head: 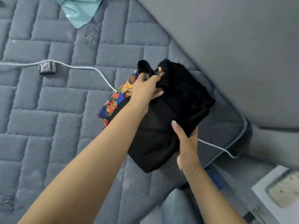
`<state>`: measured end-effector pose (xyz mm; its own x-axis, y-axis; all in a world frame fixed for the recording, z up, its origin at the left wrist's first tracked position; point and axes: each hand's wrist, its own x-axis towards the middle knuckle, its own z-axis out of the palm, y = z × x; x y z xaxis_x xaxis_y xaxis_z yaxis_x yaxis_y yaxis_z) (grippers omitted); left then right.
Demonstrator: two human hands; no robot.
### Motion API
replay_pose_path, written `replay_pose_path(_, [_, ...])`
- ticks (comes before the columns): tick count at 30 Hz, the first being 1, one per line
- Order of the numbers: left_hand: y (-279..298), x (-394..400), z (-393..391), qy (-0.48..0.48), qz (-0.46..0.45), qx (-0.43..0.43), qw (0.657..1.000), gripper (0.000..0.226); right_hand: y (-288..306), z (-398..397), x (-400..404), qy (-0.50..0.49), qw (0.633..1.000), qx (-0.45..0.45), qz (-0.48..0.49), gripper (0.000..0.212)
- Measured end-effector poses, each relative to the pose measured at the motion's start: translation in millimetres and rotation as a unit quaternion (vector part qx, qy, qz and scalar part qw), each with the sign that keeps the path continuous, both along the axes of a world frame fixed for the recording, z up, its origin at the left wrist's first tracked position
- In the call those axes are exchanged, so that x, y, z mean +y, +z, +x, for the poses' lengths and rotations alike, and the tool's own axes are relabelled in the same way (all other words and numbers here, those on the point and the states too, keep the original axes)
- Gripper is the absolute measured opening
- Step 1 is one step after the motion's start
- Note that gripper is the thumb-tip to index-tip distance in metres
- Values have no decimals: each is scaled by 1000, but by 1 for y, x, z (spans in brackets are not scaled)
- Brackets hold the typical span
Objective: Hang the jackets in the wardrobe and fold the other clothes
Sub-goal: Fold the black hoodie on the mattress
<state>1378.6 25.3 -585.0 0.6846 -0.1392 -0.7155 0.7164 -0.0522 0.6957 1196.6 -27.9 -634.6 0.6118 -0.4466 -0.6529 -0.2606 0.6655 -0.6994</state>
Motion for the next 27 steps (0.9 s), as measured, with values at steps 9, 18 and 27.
replay_pose_path(9, [-87, -45, 35, -152, 229, -198, 941, 30, -58, 16, -82, -82, 984, 146, -55, 24])
replay_pose_path(18, [-112, -44, 85, -335, 292, -108, 889, 52, -65, 33, -107, -81, 979, 188, 5, 47])
replay_pose_path(27, [-11, 39, 76, -210, 25, -67, 975, 47, 2, 40, -120, 113, 991, 7, -68, 37])
